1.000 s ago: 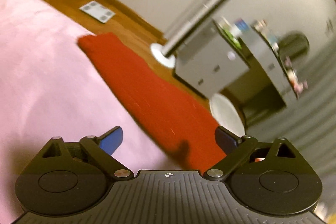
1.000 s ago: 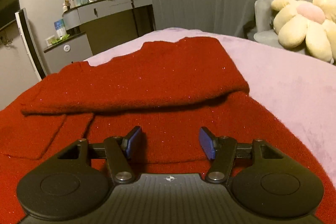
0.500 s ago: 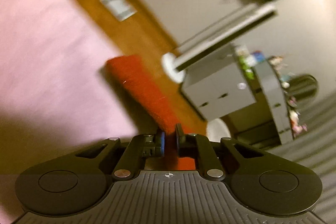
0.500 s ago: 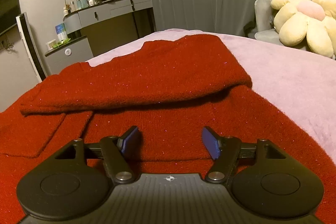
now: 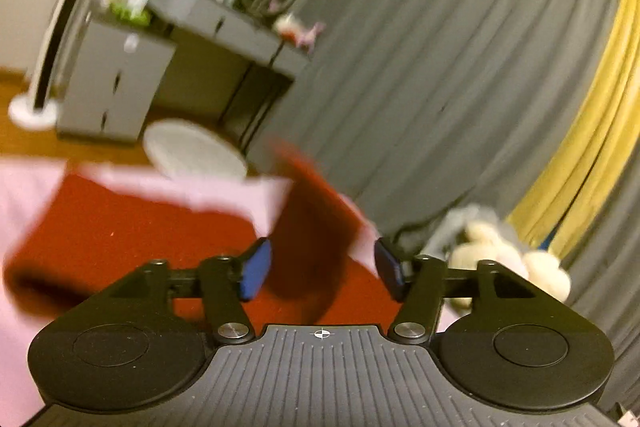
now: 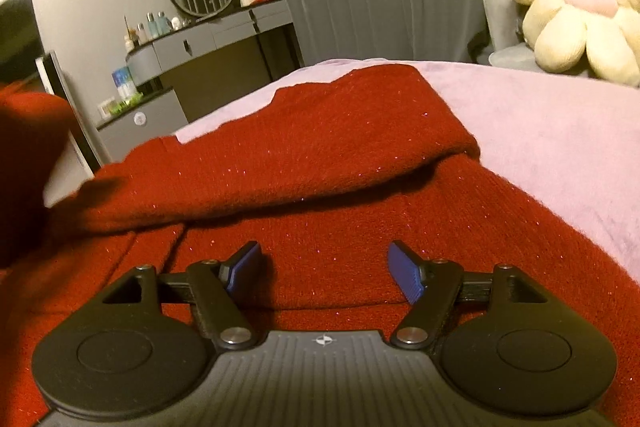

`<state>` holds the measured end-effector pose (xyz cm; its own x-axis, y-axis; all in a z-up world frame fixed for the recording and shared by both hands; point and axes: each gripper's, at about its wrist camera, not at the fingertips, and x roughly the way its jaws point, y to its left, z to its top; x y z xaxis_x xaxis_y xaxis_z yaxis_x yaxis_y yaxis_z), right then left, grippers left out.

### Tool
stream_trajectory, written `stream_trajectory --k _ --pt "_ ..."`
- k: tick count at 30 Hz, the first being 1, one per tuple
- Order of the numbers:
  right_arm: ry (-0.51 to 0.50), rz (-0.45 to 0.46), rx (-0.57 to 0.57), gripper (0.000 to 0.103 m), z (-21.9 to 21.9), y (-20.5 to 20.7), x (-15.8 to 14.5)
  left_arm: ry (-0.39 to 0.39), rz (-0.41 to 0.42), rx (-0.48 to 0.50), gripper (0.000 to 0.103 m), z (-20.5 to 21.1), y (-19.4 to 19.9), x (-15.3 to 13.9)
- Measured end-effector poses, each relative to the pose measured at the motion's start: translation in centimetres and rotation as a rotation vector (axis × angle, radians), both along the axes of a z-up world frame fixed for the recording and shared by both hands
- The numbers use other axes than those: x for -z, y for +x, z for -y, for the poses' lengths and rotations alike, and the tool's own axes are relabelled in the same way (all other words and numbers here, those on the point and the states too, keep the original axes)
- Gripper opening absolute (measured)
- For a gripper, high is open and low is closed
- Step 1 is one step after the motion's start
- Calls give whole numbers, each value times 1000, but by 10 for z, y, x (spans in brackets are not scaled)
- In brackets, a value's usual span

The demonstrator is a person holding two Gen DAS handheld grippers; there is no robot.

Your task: Fold small clothes

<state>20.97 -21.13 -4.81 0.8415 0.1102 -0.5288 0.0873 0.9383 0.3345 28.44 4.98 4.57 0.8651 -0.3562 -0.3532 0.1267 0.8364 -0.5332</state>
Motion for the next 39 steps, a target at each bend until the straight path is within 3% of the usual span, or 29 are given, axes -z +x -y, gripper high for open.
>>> stream_trajectory --k 4,8,10,14,17,20,21,22,23,24,26,29,31,34,35,37,39 --pt "52 3 -4 71 7 -1 0 129 -124 -145 66 13 -29 38" --pt "68 -26 -20 67 7 1 -15 234 -143 -251 70 -4 -48 65" --pt "121 -5 -67 64 9 -1 -32 219 -153 -271 70 -16 -41 69" --pt "100 57 -119 63 -3 10 -62 187 -151 -306 72 -24 -32 75" --pt "128 0 -182 63 -17 42 -64 247 -137 -326 73 -25 -34 82" --pt "124 -111 -240 61 -39 82 -52 199 -153 -346 74 -37 -34 85" --pt "133 -166 -238 59 -44 94 -44 173 -163 -352 74 -42 -33 87" --pt "149 -213 -236 48 -50 106 -37 159 -172 -359 74 -46 -33 89" --pt "150 -213 -233 43 -54 111 -34 154 -176 -363 74 -49 -33 90" --pt "129 -199 -236 38 -59 114 -36 153 -173 -369 74 -52 -33 91" --pt "52 -169 -262 13 -65 118 -45 142 -166 -381 75 -56 -33 90" --pt "-125 -26 -217 11 -61 103 -70 101 -142 -422 78 -62 -37 88" --pt "-310 63 -102 11 -54 89 -78 110 -139 -432 79 -64 -36 87" --pt "-436 14 45 11 -29 89 -63 116 -161 -423 80 -63 -34 91" --pt "-392 -44 51 11 -16 92 -53 116 -156 -416 82 -61 -34 91" --pt "-198 -128 42 17 12 94 -40 123 -145 -398 87 -58 -33 90" --pt "-77 -107 54 19 29 86 -37 128 -136 -378 89 -54 -33 90"
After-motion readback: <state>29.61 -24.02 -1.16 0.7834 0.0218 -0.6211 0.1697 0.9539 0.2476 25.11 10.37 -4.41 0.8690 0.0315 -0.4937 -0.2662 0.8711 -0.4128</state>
